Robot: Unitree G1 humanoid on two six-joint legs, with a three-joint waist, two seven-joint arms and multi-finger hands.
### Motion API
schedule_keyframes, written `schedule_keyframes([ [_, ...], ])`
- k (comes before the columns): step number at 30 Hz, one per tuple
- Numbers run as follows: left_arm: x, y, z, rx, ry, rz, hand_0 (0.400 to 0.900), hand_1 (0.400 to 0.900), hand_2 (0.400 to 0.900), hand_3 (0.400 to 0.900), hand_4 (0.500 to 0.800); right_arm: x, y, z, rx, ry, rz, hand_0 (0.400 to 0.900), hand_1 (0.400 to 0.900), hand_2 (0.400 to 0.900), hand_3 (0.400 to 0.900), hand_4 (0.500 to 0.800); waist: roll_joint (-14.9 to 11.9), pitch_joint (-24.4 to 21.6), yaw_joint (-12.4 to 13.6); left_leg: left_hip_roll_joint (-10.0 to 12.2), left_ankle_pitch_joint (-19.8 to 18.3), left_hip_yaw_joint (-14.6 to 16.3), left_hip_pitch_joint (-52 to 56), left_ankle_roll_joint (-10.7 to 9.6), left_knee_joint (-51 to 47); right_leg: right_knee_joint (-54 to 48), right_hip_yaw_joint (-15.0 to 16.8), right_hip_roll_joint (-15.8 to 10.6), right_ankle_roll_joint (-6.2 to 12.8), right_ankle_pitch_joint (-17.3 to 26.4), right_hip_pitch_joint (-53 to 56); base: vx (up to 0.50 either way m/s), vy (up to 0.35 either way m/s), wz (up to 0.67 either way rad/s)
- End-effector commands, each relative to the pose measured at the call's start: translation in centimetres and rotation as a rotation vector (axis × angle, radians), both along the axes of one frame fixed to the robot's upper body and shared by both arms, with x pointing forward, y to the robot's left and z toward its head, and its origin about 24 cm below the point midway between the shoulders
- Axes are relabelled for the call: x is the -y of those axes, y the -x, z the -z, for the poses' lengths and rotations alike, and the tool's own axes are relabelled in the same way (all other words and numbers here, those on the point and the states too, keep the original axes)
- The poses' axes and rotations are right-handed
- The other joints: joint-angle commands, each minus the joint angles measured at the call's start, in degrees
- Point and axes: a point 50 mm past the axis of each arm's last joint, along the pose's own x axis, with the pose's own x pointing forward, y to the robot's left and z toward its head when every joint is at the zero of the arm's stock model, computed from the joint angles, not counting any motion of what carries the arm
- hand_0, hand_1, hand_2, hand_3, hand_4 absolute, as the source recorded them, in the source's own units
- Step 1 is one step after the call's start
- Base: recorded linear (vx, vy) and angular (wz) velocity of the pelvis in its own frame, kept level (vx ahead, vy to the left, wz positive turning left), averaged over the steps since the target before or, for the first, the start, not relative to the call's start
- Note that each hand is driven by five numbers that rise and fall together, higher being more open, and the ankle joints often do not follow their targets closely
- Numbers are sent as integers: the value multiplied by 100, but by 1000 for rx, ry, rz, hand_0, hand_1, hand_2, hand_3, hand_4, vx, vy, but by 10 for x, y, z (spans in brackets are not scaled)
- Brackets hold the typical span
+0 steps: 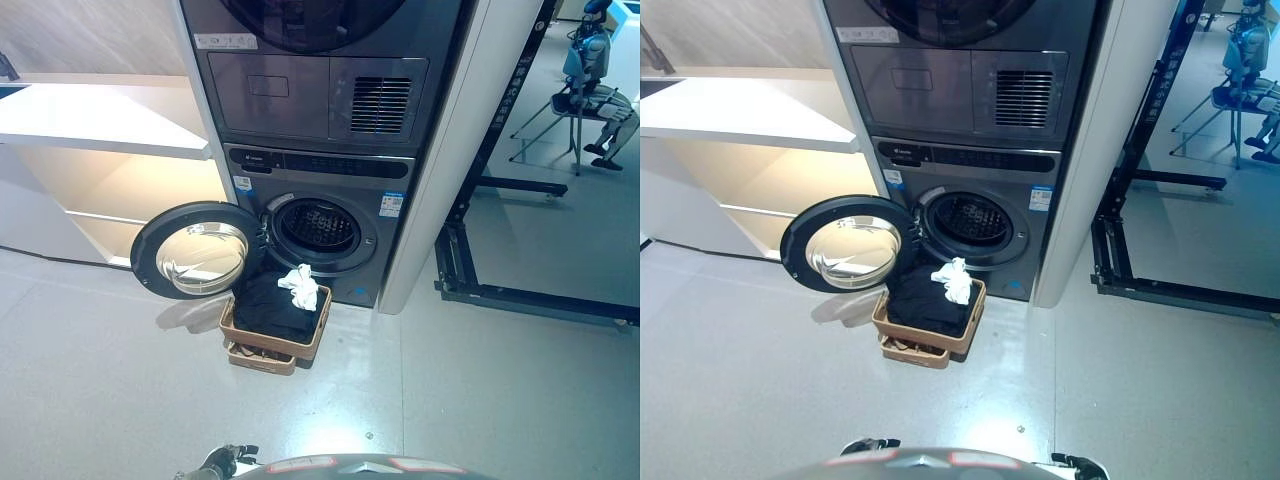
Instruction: Put the clothes in the basket into the washing machine.
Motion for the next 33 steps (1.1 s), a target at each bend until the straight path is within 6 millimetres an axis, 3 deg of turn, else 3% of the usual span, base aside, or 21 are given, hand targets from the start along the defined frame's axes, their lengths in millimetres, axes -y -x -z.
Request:
schedule_keyframes([
  [1,-12,-10,-3,18,-20,-43,900,900,900,900,800,1,2,0,-27,-3,-15,900,900,900,900,800,-200,-230,-54,-271,-246,-95,-109,3,-8,1,53,-150,459,315,34,0,0,0],
  [26,-13,-11,-4,29,-25,-80,900,900,900,900,800,7,3,-1,-30,6,-6,900,900,900,900,800,-184,-180,-31,-323,-304,-88,-74,75,-8,1,106,-188,486,317,42,2,4,-1],
  [29,-15,-15,-5,46,-28,-101,900,900,900,900,800,8,-3,-2,-14,8,-5,900,900,900,900,800,-189,-108,-7,-378,-297,-91,-104,161,-8,129,178,-222,504,331,-59,-18,45,-14],
  [33,-19,-28,-8,88,-39,-115,900,900,900,900,800,15,-23,-6,57,25,37,900,900,900,900,800,-185,105,12,-454,-329,-92,-309,318,184,1052,270,-276,543,190,-628,-71,80,-14],
])
